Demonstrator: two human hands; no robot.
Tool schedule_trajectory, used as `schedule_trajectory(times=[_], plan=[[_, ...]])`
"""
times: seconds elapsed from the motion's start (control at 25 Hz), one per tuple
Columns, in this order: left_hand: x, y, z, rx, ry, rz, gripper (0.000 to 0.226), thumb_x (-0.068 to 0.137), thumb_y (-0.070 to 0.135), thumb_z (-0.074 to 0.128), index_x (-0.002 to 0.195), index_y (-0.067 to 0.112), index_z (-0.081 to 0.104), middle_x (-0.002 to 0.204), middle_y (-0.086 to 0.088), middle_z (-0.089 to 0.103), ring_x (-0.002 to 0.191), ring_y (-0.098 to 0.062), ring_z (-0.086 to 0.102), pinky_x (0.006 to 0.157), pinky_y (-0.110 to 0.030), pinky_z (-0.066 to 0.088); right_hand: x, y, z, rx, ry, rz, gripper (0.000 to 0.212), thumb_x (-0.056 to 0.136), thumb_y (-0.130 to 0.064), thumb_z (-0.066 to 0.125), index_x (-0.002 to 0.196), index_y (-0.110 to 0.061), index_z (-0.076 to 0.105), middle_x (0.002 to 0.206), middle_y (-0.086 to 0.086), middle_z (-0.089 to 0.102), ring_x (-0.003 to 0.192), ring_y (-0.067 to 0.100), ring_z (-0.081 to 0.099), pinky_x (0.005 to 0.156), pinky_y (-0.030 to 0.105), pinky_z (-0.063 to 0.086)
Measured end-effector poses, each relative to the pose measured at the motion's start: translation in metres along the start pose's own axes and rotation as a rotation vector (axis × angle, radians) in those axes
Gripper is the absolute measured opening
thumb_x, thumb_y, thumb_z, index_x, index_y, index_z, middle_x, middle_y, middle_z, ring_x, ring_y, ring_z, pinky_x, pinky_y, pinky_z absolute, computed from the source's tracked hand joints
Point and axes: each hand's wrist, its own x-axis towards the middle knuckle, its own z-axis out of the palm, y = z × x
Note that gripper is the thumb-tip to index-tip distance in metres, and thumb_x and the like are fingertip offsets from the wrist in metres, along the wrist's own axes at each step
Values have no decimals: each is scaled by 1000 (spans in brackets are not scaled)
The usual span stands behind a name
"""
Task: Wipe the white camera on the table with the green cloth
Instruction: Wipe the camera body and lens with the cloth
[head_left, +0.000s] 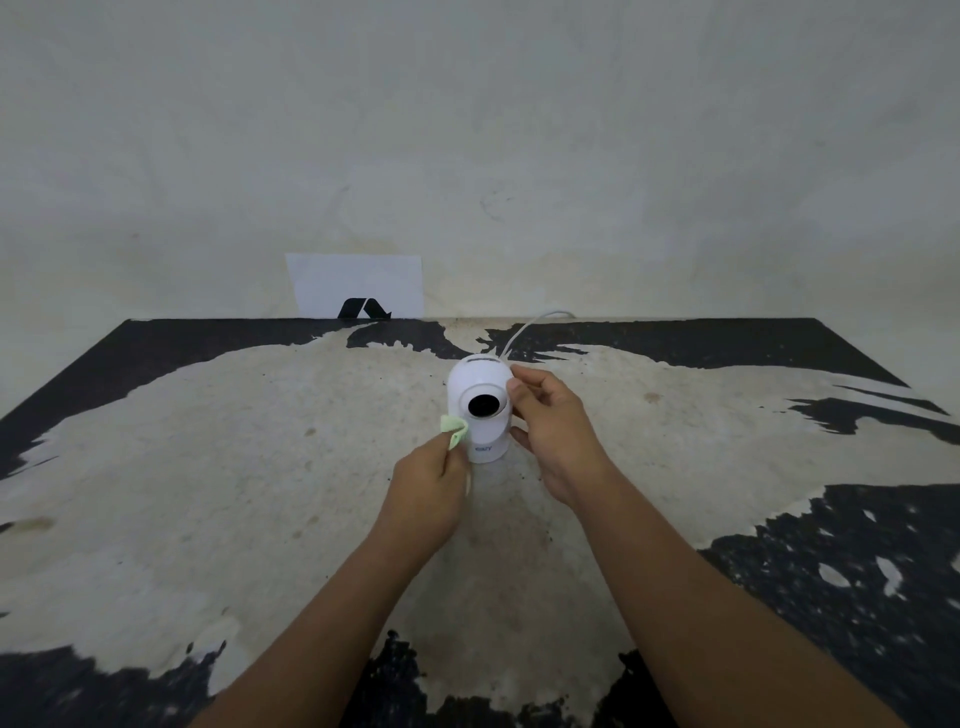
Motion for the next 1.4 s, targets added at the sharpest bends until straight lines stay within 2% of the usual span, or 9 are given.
schedule_trajectory(times=[0.2,0.36,0.52,0.64,0.72,0.84,1.12,1.24,1.4], plan=[[-3,19,-25,-78,-175,142,25,96,22,43,77,17,59,64,7,53,53,0,45,56,-21,36,-42,-20,-13,-73,6,-132,27,95,-41,47,112,-27,63,107,-13,65,98,5,59,79,23,46],[15,42,-33,-168,-93,227,10,89,18,58,88,17,68,78,3,68,66,-2,58,62,-18,46,-53,-33,-28,-79,-356,-120,31,84,-39,61,108,-20,67,102,-2,72,92,12,67,83,30,54],[39,38,-39,-276,104,133,8,88,23,59,95,23,63,85,5,64,78,-11,58,68,-21,46,-34,-35,-35,-279,-163,-152,8,88,-20,65,83,-15,70,79,11,67,72,23,60,72,46,53],[47,9,-36,-163,129,0,49,80,42,66,124,31,45,100,12,55,105,-17,48,86,-31,42,-14,-49,-36,-204,113,-215,12,91,-23,57,81,-23,64,82,5,67,75,21,60,75,52,55],[47,-9,-26,27,28,-33,90,65,49,77,139,33,27,117,14,52,122,-20,35,100,-42,33,-5,-61,-31,-317,198,-353,12,93,-25,51,84,-23,59,79,-4,62,70,14,57,66,34,51],[54,-22,-7,177,-77,-51,109,56,53,81,142,34,17,140,10,47,134,-25,25,105,-46,23,1,-62,-8,-665,90,-464,11,95,-25,47,95,-17,54,75,-5,57,63,7,51,52,16,38],[70,-26,11,414,-120,-24,59,79,51,60,130,29,40,134,-3,51,127,-32,40,101,-44,32,6,-24,23,-1110,-274,-753,51,89,-45,41,129,-19,57,140,2,54,131,22,42,114,36,27],[73,-29,13,523,-106,-36,72,77,53,62,137,26,34,136,-6,51,125,-31,42,100,-44,34,19,-31,32,-1176,-335,-588,60,87,-63,38,127,-23,59,139,0,53,130,22,42,111,42,30],[73,-31,11,375,-116,-71,82,69,59,67,137,30,33,135,0,53,123,-26,40,93,-38,32,22,-30,30,-687,-185,-358,47,97,-48,34,127,-21,58,136,4,56,127,20,47,104,30,33]])
